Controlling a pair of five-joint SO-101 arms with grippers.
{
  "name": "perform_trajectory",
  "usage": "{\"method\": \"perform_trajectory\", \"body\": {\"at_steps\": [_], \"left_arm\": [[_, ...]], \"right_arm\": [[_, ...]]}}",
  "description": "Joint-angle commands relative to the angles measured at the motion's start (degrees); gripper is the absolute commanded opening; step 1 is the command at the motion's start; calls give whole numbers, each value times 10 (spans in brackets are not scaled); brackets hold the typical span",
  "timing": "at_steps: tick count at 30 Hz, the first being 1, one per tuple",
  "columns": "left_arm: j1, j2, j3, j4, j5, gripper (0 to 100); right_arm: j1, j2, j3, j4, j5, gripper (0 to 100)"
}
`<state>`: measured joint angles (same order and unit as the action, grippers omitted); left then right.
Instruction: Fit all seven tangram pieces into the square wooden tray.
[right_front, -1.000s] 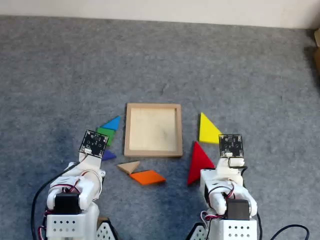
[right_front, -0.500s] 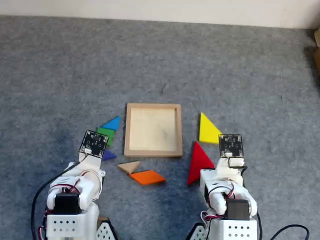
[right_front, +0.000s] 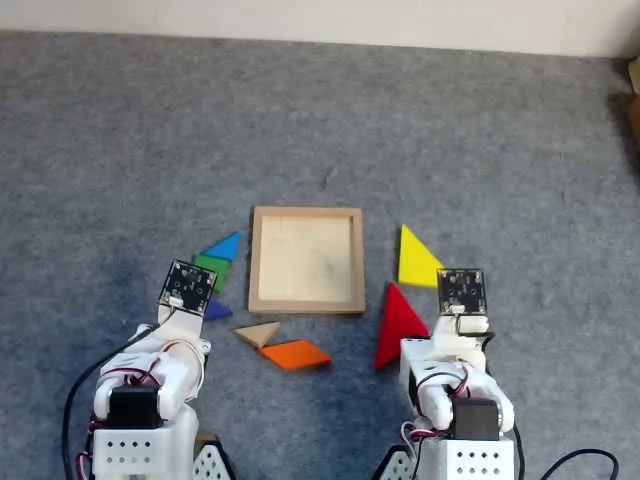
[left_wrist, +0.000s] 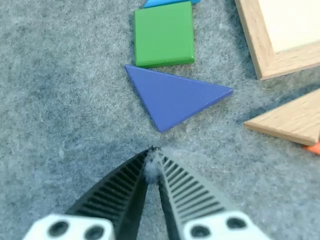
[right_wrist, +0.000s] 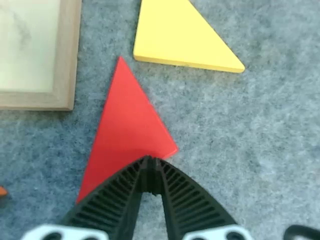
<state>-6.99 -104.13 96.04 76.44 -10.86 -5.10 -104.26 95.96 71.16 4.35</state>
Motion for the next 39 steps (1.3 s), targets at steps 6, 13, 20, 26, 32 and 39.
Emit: {"method": "perform_trajectory", "body": {"at_steps": [6,13,20,26,32,39], "left_arm": [[-5,-1,11,4,4,7],[-5,-1,11,4,4,7],[-5,-1,11,4,4,7],[-5,-1,11,4,4,7],[-5,-1,11,4,4,7],[-5,-1,11,4,4,7]], "right_arm": [[36,-11,49,-22,26,15],[87,-10,-63,-85,192,50],[87,-9,-198,-73,193,132],[87,109,-282,-73,194,242],[57,382,-407,-73,194,257],[1,691,-570,-73,193,260]]}}
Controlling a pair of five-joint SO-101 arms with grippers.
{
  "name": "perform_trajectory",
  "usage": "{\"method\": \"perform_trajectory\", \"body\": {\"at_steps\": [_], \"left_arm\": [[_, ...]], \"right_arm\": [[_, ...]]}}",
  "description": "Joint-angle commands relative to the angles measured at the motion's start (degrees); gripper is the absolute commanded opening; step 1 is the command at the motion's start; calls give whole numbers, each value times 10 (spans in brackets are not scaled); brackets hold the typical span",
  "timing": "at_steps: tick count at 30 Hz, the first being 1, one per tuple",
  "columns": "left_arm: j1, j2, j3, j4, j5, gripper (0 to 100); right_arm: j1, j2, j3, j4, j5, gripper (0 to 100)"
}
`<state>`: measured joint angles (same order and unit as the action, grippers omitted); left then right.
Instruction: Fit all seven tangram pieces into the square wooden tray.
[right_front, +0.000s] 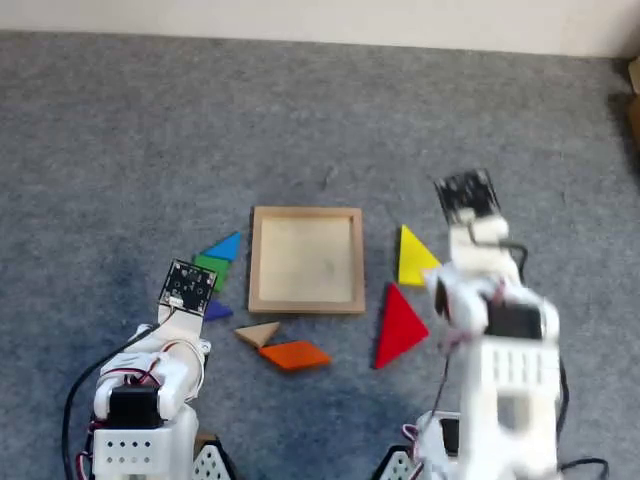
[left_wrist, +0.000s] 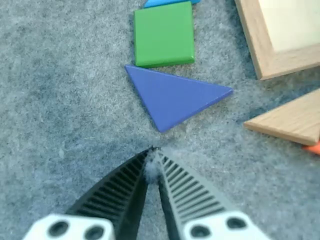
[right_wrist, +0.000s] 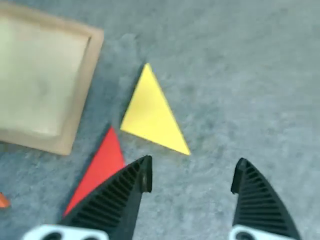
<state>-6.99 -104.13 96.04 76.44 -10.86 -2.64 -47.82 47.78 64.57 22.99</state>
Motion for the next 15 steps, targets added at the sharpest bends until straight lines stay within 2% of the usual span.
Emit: {"method": "perform_trajectory", "body": {"at_steps": [1,4,9,15], "left_arm": [[-5,-1,11,4,4,7],[-5,-1,11,4,4,7],[-5,-1,11,4,4,7],[-5,-1,11,4,4,7]], "right_arm": [[-29,164,-109,-7,7,260],[-47,266,-162,-6,6,273],[-67,398,-227,-6,5,382],[-78,501,-283,-7,8,390]]}}
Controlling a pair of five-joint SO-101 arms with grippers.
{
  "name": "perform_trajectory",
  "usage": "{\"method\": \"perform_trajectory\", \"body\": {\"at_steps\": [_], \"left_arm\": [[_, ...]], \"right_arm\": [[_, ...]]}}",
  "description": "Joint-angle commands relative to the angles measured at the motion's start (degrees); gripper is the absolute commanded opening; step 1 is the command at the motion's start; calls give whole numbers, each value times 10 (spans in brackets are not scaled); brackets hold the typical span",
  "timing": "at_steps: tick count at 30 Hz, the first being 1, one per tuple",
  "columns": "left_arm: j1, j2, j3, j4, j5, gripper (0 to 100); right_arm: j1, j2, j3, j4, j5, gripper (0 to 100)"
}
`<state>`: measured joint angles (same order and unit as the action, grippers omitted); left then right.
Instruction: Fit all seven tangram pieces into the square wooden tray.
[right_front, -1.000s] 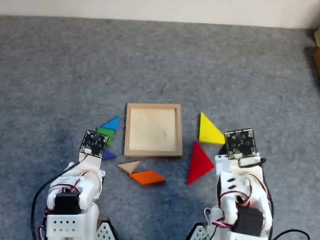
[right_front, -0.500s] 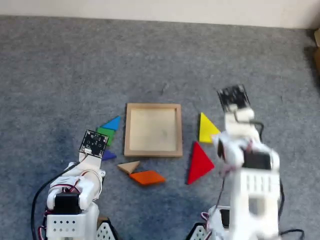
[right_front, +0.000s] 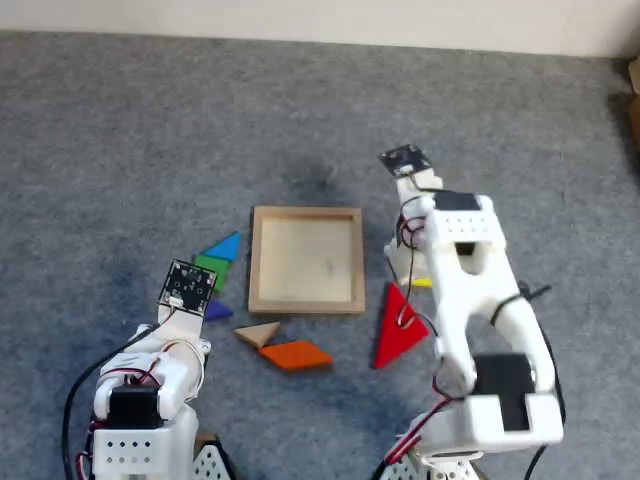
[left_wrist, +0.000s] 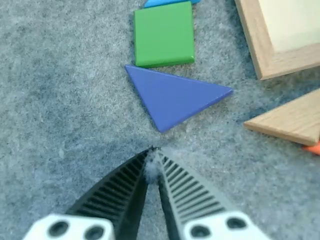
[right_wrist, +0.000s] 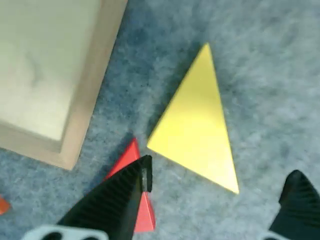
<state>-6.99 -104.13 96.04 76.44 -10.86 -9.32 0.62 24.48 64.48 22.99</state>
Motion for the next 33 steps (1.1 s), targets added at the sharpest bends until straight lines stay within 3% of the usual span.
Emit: {"method": "perform_trajectory", "body": {"at_steps": [1,17,27,33], "left_arm": [[-5,-1,11,4,4,7],[-5,-1,11,4,4,7],[-5,-1,11,4,4,7],[-5,-1,11,4,4,7]], "right_arm": [[-12,30,-57,-6,8,390],[-34,154,-104,-6,60,390],[-5,188,-105,-10,81,389],[4,206,-105,-7,130,245]]}}
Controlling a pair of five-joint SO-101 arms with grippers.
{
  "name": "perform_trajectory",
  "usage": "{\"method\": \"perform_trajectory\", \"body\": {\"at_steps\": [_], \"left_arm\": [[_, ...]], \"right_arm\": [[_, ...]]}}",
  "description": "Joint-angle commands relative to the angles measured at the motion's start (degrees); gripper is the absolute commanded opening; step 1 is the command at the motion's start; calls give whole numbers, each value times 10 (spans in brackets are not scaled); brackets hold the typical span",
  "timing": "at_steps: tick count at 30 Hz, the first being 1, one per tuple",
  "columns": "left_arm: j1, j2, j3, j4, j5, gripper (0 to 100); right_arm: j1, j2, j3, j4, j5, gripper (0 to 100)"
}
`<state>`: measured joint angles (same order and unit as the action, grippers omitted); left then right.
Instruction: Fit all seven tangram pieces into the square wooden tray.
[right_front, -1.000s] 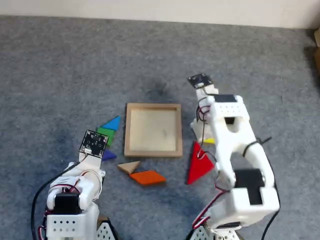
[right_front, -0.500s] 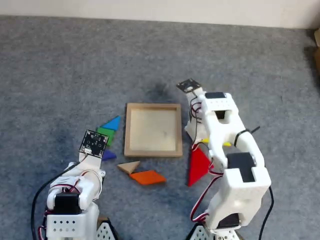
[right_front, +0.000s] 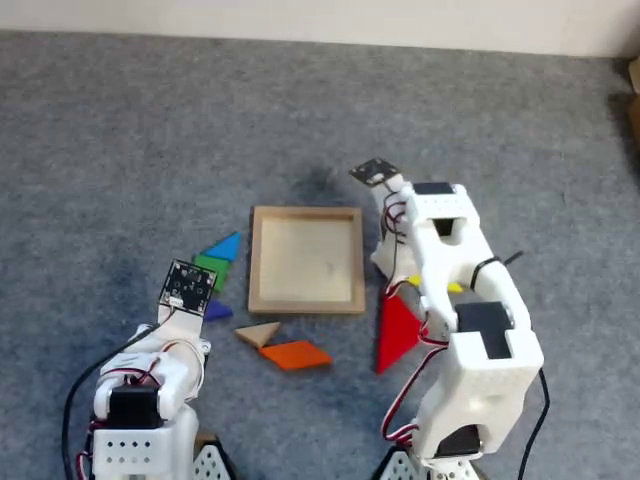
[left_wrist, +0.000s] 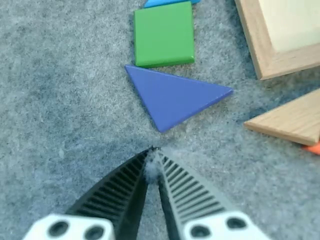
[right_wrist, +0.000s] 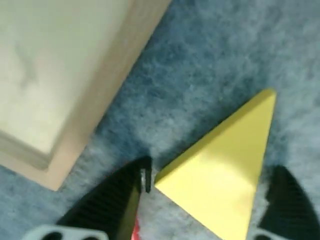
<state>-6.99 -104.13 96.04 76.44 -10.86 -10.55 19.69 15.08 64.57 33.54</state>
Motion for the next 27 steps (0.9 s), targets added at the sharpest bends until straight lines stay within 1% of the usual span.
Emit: {"method": "perform_trajectory", "body": {"at_steps": [1,5,11,17,20,24,27], "left_arm": [[-5,-1,11,4,4,7],[-5,-1,11,4,4,7],[-5,-1,11,4,4,7],[-5,-1,11,4,4,7],[-5,-1,11,4,4,7],[-5,-1,11,4,4,7],[-5,-1,11,4,4,7]], "right_arm": [[16,16,-11,-7,32,215],[16,15,-11,-7,40,146],[23,12,-34,0,37,139],[29,13,-151,109,36,139],[31,13,-196,145,36,139],[29,13,-223,192,36,142],[23,14,-225,198,36,165]]}}
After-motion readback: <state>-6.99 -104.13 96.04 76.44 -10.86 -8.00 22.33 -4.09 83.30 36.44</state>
